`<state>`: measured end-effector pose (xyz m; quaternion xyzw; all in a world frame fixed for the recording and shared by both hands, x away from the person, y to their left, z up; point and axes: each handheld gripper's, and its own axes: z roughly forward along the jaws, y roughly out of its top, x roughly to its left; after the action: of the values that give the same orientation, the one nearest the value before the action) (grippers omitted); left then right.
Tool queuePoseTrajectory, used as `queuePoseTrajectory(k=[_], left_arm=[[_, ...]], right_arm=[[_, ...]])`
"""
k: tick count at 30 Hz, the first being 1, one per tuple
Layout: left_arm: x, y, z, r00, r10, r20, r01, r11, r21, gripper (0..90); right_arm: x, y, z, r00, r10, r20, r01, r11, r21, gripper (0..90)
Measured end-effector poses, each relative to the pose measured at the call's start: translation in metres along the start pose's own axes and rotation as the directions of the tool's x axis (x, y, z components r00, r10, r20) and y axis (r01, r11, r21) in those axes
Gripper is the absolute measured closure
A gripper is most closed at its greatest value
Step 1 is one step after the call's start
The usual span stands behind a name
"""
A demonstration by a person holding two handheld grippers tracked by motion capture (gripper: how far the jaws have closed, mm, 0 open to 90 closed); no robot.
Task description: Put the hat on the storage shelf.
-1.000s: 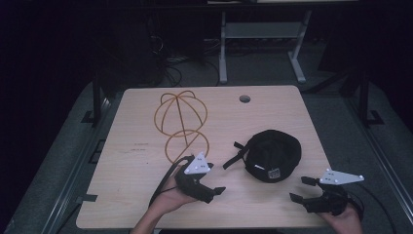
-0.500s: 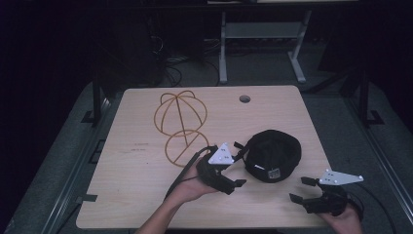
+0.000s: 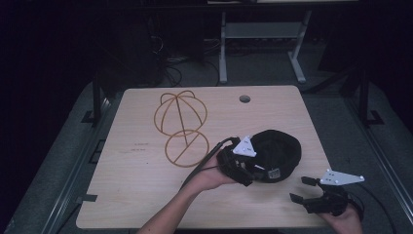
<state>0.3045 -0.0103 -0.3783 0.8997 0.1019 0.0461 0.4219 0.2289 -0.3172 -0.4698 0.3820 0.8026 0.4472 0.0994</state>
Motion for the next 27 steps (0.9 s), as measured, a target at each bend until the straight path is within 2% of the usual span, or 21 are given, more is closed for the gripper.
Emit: queuePoseTrajectory(k=[1, 6, 9, 10, 12, 14, 15, 17, 21, 24, 27], left_arm=[[0.0, 0.003, 0.005, 0.9999, 0.016, 0.006, -0.016, 0.9998, 0.012, 28.0], [0.002, 0.004, 0.015, 0.9998, 0.014, 0.015, -0.015, 0.9991, 0.04, 31.8], [0.003, 0.003, 0.019, 0.9992, 0.021, 0.035, -0.023, 0.9984, 0.052, 35.3], [0.004, 0.003, 0.02, 0.9988, 0.028, 0.041, -0.03, 0.998, 0.055, 39.8], [0.006, 0.002, 0.024, 0.9982, 0.024, 0.054, -0.028, 0.9968, 0.075, 40.7], [0.007, 0.001, 0.026, 0.9981, 0.02, 0.059, -0.025, 0.9963, 0.083, 41.2], [0.008, 0.001, 0.031, 0.9977, 0.003, 0.068, -0.011, 0.9941, 0.108, 41.3], [0.009, 0.0, 0.034, 0.9971, -0.013, 0.075, 0.003, 0.9918, 0.128, 41.8], [0.009, 0.001, 0.038, 0.9958, -0.04, 0.083, 0.029, 0.9908, 0.132, 44.4], [0.008, 0.001, 0.042, 0.9957, -0.018, 0.091, 0.005, 0.9895, 0.145, 50.7], [0.005, 0.001, 0.044, 0.9947, 0.002, 0.103, -0.017, 0.9894, 0.144, 63.1]], right_arm=[[0.0, 0.0, -0.001, 1.0, 0.004, 0.0, -0.004, 1.0, -0.003, 16.2], [-0.001, -0.001, -0.001, 1.0, 0.003, -0.001, -0.003, 1.0, -0.004, 16.2], [-0.002, -0.001, -0.001, 1.0, 0.001, -0.001, -0.001, 1.0, -0.006, 16.2], [-0.001, -0.001, -0.001, 1.0, 0.0, -0.004, 0.0, 1.0, -0.003, 16.2], [0.0, -0.001, 0.0, 1.0, -0.007, -0.006, 0.007, 1.0, 0.0, 16.2], [0.0, -0.001, 0.0, 0.9999, -0.008, -0.008, 0.008, 1.0, 0.003, 16.2], [0.001, 0.0, 0.001, 0.9999, -0.015, -0.007, 0.015, 0.9999, 0.005, 16.3], [0.001, 0.0, 0.001, 0.9998, -0.015, -0.012, 0.015, 0.9999, 0.007, 16.9], [0.001, 0.001, 0.001, 0.9998, -0.018, -0.008, 0.018, 0.9998, -0.004, 17.3], [0.001, 0.0, -0.001, 0.9998, -0.015, -0.009, 0.015, 0.9997, -0.018, 17.4], [0.0, -0.001, -0.002, 0.9998, -0.02, -0.008, 0.02, 0.9992, -0.034, 17.5]])
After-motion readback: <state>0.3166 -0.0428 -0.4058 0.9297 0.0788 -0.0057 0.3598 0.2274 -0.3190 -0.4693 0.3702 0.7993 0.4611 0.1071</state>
